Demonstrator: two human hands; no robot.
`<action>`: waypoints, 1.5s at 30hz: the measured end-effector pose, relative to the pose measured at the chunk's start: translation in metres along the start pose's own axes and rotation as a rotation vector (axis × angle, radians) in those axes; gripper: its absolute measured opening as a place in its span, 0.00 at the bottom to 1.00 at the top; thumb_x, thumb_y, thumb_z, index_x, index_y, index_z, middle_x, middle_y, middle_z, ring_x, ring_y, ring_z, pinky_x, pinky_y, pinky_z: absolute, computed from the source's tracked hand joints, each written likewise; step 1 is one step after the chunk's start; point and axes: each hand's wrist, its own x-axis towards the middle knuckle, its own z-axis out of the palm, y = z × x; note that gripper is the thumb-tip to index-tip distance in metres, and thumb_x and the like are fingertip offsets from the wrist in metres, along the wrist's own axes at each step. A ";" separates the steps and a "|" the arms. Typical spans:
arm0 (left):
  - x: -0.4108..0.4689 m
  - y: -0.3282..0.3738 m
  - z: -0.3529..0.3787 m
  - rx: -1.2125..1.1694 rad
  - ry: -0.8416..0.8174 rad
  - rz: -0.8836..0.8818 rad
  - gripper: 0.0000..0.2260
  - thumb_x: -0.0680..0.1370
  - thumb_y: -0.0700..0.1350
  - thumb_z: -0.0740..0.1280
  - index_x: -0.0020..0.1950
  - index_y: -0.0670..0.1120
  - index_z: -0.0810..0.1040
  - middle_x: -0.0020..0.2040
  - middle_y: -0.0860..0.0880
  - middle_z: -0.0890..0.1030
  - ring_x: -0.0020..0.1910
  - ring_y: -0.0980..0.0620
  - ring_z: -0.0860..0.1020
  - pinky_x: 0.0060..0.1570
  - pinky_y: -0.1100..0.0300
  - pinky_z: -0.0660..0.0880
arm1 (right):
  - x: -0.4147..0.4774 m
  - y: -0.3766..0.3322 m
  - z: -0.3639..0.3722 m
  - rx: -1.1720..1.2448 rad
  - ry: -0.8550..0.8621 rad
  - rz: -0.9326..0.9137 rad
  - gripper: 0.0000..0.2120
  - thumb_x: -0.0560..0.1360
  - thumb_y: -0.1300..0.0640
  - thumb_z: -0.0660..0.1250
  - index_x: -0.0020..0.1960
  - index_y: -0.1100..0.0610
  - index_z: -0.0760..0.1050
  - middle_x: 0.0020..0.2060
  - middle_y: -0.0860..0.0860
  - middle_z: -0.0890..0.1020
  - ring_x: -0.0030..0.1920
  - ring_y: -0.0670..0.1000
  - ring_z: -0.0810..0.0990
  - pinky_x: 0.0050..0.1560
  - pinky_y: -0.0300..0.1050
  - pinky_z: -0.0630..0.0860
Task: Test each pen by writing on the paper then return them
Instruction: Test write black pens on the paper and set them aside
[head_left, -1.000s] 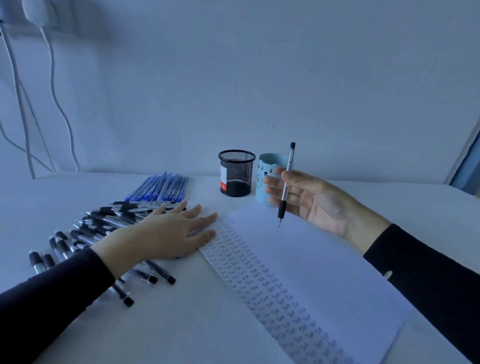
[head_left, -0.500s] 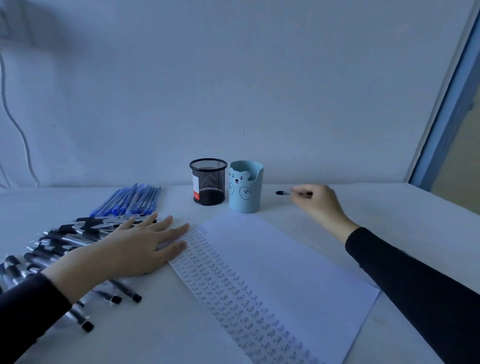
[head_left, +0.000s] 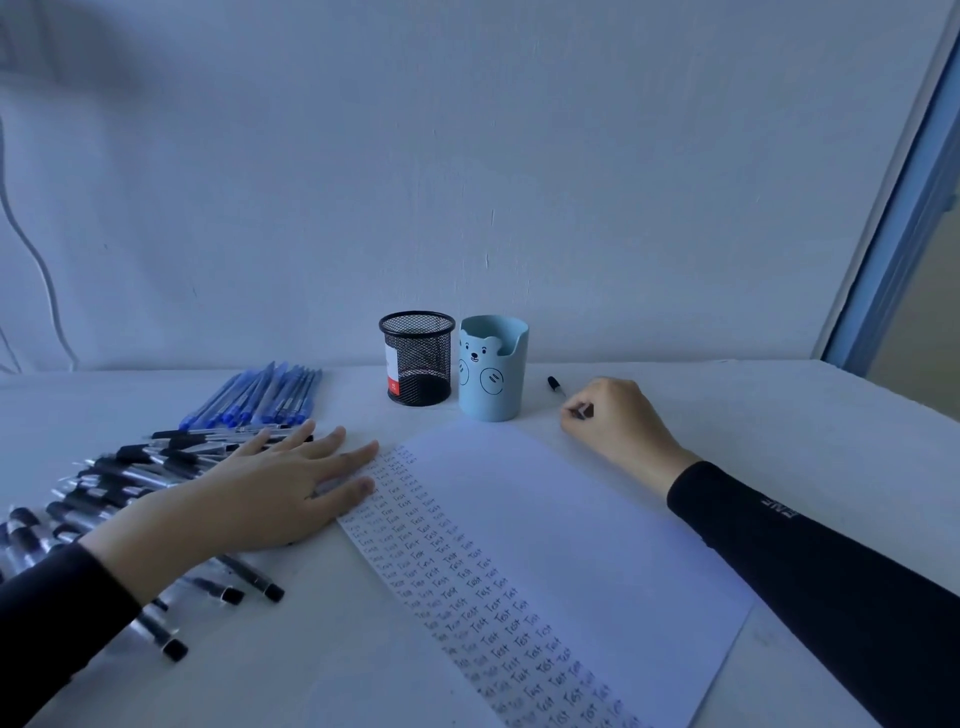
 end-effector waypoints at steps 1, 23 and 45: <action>0.000 0.000 0.000 -0.003 0.001 0.003 0.36 0.62 0.77 0.29 0.70 0.73 0.39 0.79 0.58 0.43 0.77 0.53 0.39 0.75 0.49 0.37 | 0.000 0.001 0.001 -0.029 -0.013 -0.011 0.12 0.70 0.62 0.65 0.29 0.61 0.70 0.30 0.57 0.73 0.32 0.52 0.69 0.33 0.44 0.64; -0.006 -0.007 -0.022 -0.229 0.485 -0.129 0.21 0.78 0.65 0.56 0.69 0.63 0.71 0.65 0.59 0.76 0.59 0.56 0.76 0.55 0.59 0.71 | -0.021 -0.046 0.005 0.089 -0.072 -0.432 0.09 0.75 0.61 0.70 0.54 0.56 0.85 0.53 0.47 0.82 0.52 0.47 0.79 0.55 0.42 0.74; 0.005 -0.053 -0.022 0.090 0.486 -0.068 0.10 0.81 0.53 0.61 0.60 0.59 0.80 0.57 0.60 0.79 0.60 0.57 0.72 0.62 0.59 0.59 | -0.038 -0.055 0.022 0.168 -0.040 -0.614 0.09 0.74 0.62 0.70 0.51 0.52 0.85 0.52 0.47 0.80 0.53 0.41 0.74 0.51 0.47 0.78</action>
